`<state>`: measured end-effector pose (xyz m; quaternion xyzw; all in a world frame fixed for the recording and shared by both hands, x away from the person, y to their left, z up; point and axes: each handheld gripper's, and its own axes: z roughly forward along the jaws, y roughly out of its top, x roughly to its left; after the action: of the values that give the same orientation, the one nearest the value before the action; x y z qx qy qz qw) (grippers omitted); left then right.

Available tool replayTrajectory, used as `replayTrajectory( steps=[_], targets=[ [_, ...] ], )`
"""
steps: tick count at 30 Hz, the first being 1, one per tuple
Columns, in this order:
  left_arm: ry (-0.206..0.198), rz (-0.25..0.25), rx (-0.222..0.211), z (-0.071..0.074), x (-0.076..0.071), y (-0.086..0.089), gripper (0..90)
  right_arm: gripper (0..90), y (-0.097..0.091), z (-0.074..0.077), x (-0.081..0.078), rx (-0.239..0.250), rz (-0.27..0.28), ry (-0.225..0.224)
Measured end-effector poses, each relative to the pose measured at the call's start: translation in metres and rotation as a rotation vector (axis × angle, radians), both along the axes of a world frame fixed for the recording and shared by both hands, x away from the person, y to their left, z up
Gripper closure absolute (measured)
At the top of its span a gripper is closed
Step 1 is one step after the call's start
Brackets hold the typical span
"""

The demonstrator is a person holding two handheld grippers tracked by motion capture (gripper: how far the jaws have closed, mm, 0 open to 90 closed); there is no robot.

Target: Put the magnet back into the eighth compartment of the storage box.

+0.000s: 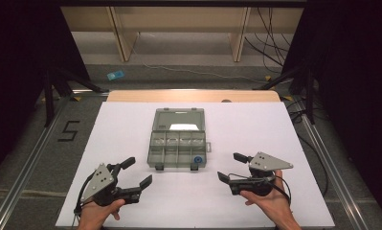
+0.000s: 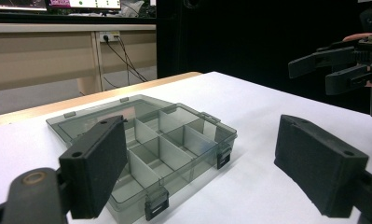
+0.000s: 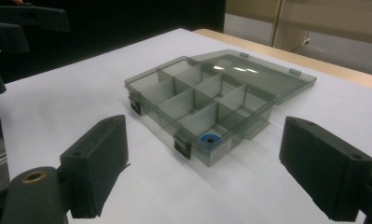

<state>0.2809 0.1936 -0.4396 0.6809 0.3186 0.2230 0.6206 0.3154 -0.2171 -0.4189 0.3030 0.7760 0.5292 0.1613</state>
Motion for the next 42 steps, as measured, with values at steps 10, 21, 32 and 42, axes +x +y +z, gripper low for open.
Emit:
replayTrajectory(
  steps=[10, 21, 32, 42],
  targets=[
    [0.001, -0.001, 0.0, 0.0, 0.0, 0.0, 16.5, 16.3, -0.008, -0.002, -0.004, 0.007, -0.053, -0.022],
    [0.001, -0.001, 0.002, 0.0, 0.0, 0.0, 16.4, 16.2, -0.013, -0.004, -0.013, 0.005, -0.054, -0.014],
    [0.002, 0.0, 0.001, 0.0, 0.0, 0.0, 16.4, 16.3, -0.017, -0.004, -0.019, 0.017, -0.066, -0.026],
    [0.001, -0.001, 0.002, 0.0, 0.0, 0.0, 16.4, 16.3, -0.017, -0.005, -0.017, 0.015, -0.06, -0.021]
  ],
)
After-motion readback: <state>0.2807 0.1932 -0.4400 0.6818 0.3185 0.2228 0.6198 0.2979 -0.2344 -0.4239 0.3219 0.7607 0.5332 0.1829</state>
